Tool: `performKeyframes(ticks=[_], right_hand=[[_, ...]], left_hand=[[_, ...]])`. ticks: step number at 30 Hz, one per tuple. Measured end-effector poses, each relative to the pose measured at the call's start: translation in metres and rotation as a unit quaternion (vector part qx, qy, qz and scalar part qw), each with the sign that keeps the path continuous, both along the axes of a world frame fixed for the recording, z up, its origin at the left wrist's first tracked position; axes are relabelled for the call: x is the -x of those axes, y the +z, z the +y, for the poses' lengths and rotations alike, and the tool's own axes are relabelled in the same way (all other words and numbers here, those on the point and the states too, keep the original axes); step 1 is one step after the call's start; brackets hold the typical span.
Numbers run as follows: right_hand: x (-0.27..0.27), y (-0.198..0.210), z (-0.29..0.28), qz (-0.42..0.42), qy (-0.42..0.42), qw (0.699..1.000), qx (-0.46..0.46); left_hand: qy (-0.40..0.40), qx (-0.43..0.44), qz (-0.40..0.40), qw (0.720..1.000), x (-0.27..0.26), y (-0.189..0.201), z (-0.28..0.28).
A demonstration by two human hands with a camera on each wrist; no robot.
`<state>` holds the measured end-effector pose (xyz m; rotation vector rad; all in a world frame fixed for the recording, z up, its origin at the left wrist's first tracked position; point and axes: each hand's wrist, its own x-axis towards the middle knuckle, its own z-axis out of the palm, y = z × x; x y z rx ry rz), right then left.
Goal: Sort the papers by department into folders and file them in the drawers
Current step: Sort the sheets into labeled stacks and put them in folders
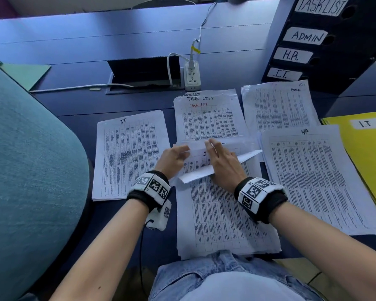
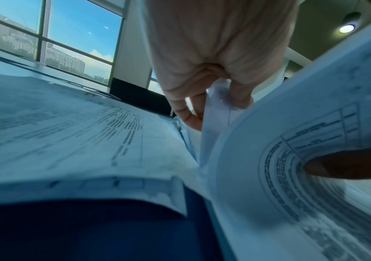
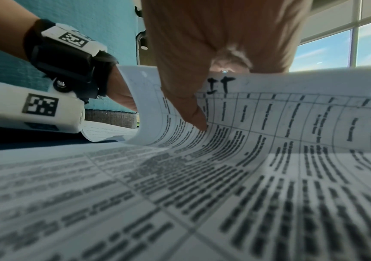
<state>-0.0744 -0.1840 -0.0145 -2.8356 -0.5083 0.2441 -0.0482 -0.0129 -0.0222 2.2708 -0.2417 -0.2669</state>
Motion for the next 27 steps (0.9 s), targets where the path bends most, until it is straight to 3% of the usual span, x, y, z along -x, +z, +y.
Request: performKeyframes(ticks=[7,17,24,27], right_hand=[[-0.002,0.004,-0.002,0.018,0.020,0.997,0.071],[0.000,0.001,-0.006,0.007,0.018,0.998,0.056],[-0.003,-0.005,-0.007,-0.001,0.015,0.999,0.044],[-0.003,-0.006,-0.006,-0.019,0.023,0.999,0.021]], left_hand=[[0.014,0.059,0.022,0.998,-0.002,0.005,0.003],[0.066,0.116,0.077,0.988,-0.006,0.005,0.012],[0.136,0.249,0.207,0.936,-0.004,0.012,0.030],[0.145,0.265,0.227,0.926,-0.005,0.016,0.031]])
